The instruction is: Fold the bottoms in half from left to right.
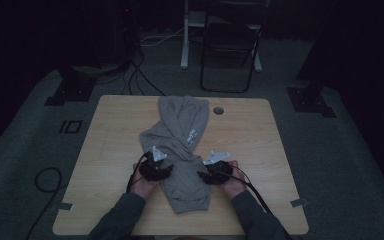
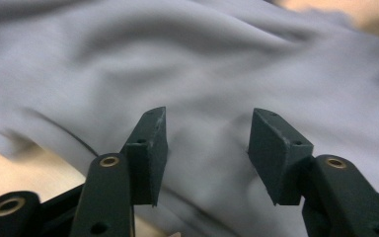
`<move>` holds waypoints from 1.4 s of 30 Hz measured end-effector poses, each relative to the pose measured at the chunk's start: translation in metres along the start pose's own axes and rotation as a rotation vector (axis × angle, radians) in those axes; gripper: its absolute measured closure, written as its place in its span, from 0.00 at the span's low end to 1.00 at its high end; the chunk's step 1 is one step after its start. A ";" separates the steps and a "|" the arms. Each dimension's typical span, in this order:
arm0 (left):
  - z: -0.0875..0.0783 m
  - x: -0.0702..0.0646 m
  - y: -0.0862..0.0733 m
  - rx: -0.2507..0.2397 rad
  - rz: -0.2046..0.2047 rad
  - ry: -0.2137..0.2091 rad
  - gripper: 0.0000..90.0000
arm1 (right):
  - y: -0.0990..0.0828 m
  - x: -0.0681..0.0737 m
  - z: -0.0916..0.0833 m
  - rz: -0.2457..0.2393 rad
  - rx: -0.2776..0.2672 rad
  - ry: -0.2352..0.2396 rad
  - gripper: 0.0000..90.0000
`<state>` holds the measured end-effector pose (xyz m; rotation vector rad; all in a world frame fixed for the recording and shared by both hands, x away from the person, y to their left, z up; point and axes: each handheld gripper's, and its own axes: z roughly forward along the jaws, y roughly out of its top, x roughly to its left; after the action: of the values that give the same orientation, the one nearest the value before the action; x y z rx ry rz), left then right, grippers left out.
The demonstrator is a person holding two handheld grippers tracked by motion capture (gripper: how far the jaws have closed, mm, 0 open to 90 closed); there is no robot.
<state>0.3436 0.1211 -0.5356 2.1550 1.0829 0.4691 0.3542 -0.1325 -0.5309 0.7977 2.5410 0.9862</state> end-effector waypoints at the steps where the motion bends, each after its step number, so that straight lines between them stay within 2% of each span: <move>1: -0.004 -0.007 -0.006 0.004 0.026 -0.011 0.53 | -0.003 0.004 -0.005 -0.027 -0.003 0.011 0.60; 2: -0.008 -0.014 -0.012 -0.006 0.047 -0.015 0.51 | -0.005 0.008 -0.010 -0.048 0.002 0.020 0.59; 5: -0.020 -0.026 -0.022 -0.011 0.069 -0.035 0.49 | -0.012 0.021 -0.021 -0.092 0.013 0.043 0.58; 10: -0.037 -0.037 -0.031 -0.022 0.082 -0.058 0.45 | -0.022 0.033 -0.029 -0.132 0.046 0.044 0.57; 14: -0.040 -0.046 -0.038 -0.010 0.116 -0.065 0.44 | -0.029 0.032 -0.033 -0.109 0.050 0.038 0.58; 15: -0.040 -0.047 -0.039 -0.007 0.111 -0.075 0.44 | -0.031 0.031 -0.034 -0.092 0.054 0.047 0.60; 19: -0.046 -0.049 -0.043 -0.013 0.091 -0.118 0.43 | -0.037 0.032 -0.039 -0.085 0.041 0.098 0.59; 20: -0.046 -0.049 -0.043 -0.013 0.091 -0.118 0.43 | -0.037 0.032 -0.039 -0.085 0.041 0.098 0.59; 25: -0.057 -0.057 -0.049 -0.019 0.083 -0.147 0.43 | -0.040 0.036 -0.048 -0.054 0.008 0.169 0.58; 27: -0.059 -0.060 -0.053 -0.015 0.088 -0.152 0.43 | -0.041 0.037 -0.050 -0.057 0.004 0.184 0.58; 31: -0.065 -0.062 -0.062 -0.015 0.073 -0.172 0.42 | -0.046 0.042 -0.054 -0.071 0.004 0.210 0.57; 35: -0.067 -0.067 -0.070 0.003 0.081 -0.183 0.42 | -0.051 0.044 -0.061 -0.075 -0.023 0.261 0.57; 38: -0.068 -0.070 -0.074 0.003 0.100 -0.186 0.41 | -0.057 0.046 -0.060 -0.098 0.001 0.304 0.56; 40: -0.069 -0.071 -0.075 0.007 0.102 -0.192 0.40 | -0.058 0.047 -0.059 -0.108 0.017 0.303 0.56; 42: -0.070 -0.069 -0.075 -0.004 0.086 -0.206 0.40 | -0.060 0.048 -0.057 -0.123 0.036 0.293 0.56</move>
<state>0.2207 0.1259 -0.5398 2.1977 0.8776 0.2803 0.2664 -0.1701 -0.5352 0.5310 2.8220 1.0882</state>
